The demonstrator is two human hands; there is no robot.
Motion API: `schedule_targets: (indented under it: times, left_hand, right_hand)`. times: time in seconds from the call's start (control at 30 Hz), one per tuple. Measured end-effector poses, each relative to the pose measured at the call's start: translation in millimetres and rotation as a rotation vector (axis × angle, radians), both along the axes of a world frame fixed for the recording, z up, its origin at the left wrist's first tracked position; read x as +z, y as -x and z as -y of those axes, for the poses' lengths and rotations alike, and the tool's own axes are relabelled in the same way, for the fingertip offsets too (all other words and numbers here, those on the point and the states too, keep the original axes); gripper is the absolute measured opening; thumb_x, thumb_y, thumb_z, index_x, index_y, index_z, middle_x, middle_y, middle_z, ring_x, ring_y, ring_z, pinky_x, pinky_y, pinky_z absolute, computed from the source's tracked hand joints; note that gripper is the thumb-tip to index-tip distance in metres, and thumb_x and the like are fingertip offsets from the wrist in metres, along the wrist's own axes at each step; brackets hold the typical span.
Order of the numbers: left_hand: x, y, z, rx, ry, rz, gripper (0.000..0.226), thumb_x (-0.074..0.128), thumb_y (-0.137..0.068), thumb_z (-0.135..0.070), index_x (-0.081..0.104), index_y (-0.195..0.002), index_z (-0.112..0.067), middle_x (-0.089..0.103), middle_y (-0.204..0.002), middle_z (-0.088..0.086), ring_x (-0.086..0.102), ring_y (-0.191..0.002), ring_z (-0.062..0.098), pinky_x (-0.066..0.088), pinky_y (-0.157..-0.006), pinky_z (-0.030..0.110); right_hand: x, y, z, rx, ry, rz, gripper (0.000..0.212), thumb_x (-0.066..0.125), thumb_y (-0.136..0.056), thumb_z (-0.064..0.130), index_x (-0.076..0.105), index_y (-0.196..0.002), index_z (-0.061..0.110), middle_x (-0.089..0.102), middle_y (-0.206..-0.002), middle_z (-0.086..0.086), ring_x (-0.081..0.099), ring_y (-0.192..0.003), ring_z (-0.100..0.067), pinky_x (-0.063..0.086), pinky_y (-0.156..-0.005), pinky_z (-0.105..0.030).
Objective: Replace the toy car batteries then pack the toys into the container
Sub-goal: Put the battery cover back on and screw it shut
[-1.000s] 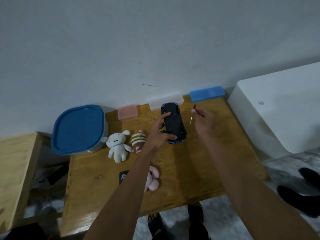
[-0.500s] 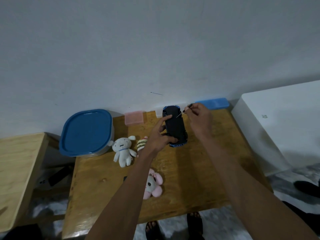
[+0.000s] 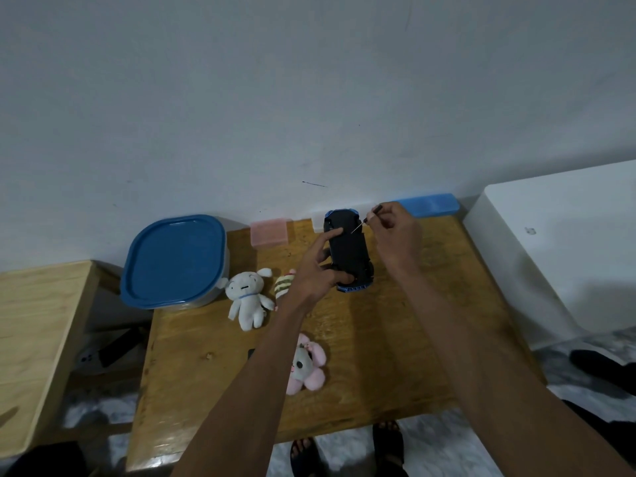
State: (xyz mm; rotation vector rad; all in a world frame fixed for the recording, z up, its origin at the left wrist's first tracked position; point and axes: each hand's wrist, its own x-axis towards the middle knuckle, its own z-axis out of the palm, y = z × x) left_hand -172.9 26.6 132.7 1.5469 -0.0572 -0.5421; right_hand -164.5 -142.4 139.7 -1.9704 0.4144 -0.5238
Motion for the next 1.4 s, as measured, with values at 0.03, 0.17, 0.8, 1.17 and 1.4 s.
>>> schedule_targets:
  times: [0.03,0.17,0.8,1.17,1.4]
  left_hand:
    - [0.0,0.0,0.6,0.001,0.001,0.004,0.088,0.075,-0.068,0.02,0.055,-0.13,-0.04,0.059,-0.132,0.006,0.061,-0.118,0.033,0.06,-0.085,0.054]
    - [-1.6,2.1,2.6,-0.002,-0.002,0.009,0.088,0.074,-0.067,0.021,0.056,-0.126,-0.043,0.058,-0.13,0.005,0.059,-0.121,0.034,0.06,-0.086,0.055]
    - [-9.0,12.8,4.4,0.015,0.063,-0.065,0.088,0.073,-0.069,0.023,0.053,-0.137,-0.03,0.058,-0.132,0.013,0.064,-0.113,0.035,0.063,-0.069,0.04]
    - [-8.3,14.5,3.9,0.024,0.094,-0.085,0.089,0.071,-0.07,0.023,0.053,-0.138,-0.032,0.058,-0.131,0.011,0.064,-0.111,0.033,0.062,-0.07,0.039]
    - [-7.1,14.3,5.5,0.031,0.097,-0.084,0.089,0.072,-0.069,0.024,0.053,-0.137,-0.031,0.061,-0.129,0.012,0.066,-0.109,0.031,0.063,-0.07,0.04]
  right_hand:
    - [0.6,0.7,-0.3,0.007,0.03,0.002,0.011,0.065,-0.095,0.022,0.066,-0.101,0.013,0.07,-0.089,0.003,0.066,-0.082,-0.004,0.052,-0.069,-0.015]
    - [2.6,4.3,-3.4,0.037,0.162,0.007,0.013,0.065,-0.096,0.021,0.065,-0.107,0.014,0.069,-0.094,0.0,0.066,-0.083,-0.01,0.052,-0.067,-0.015]
    - [7.5,10.2,-11.7,0.095,0.286,0.11,0.019,0.075,-0.089,0.019,0.061,-0.098,0.011,0.071,-0.086,0.0,0.067,-0.081,-0.013,0.059,-0.069,-0.033]
    - [5.8,11.6,-8.5,0.078,0.228,0.159,0.019,0.072,-0.091,0.018,0.066,-0.106,0.01,0.075,-0.093,-0.003,0.071,-0.086,-0.012,0.061,-0.073,-0.033]
    - [8.5,9.5,-9.6,0.087,0.247,0.141,0.022,0.076,-0.088,0.019,0.058,-0.096,0.009,0.066,-0.083,0.003,0.066,-0.079,-0.011,0.059,-0.069,-0.029]
